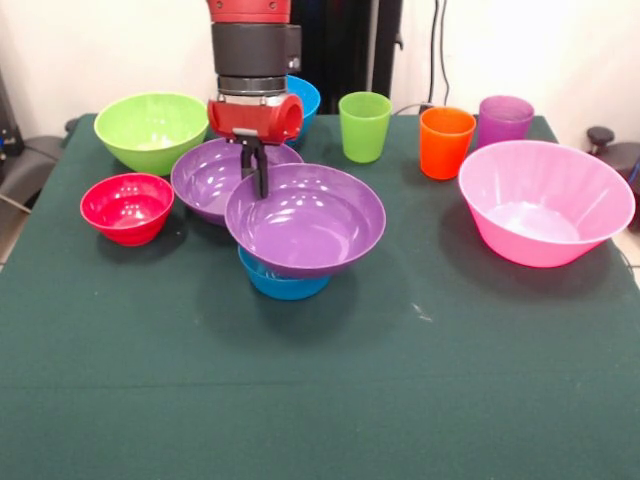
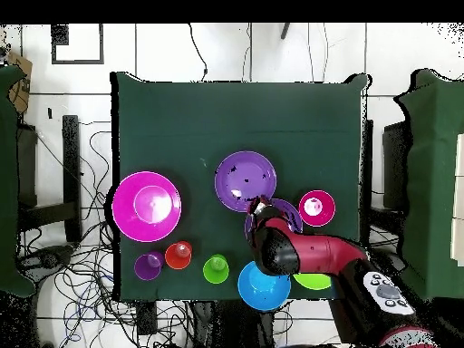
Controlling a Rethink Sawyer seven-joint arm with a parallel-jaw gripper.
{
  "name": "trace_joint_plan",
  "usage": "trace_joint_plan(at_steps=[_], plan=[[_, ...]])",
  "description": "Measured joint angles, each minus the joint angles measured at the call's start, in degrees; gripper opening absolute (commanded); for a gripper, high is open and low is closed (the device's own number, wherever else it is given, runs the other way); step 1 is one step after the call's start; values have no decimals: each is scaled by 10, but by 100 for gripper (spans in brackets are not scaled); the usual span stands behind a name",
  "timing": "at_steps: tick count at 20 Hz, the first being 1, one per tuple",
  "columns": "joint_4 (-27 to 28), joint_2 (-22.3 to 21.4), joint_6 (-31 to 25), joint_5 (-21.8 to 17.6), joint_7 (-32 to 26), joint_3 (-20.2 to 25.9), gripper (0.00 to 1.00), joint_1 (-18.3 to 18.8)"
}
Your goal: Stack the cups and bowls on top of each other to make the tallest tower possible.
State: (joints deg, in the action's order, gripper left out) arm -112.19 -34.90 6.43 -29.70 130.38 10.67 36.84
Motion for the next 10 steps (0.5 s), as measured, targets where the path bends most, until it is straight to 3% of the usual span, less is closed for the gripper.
trace_joint_plan(at_steps=[5, 6, 10], plan=[[10, -10, -25, 32, 0, -52, 0, -61], [11, -20, -41, 49, 0, -70, 0, -88], [11, -29, -59, 66, 0, -85, 0, -114]])
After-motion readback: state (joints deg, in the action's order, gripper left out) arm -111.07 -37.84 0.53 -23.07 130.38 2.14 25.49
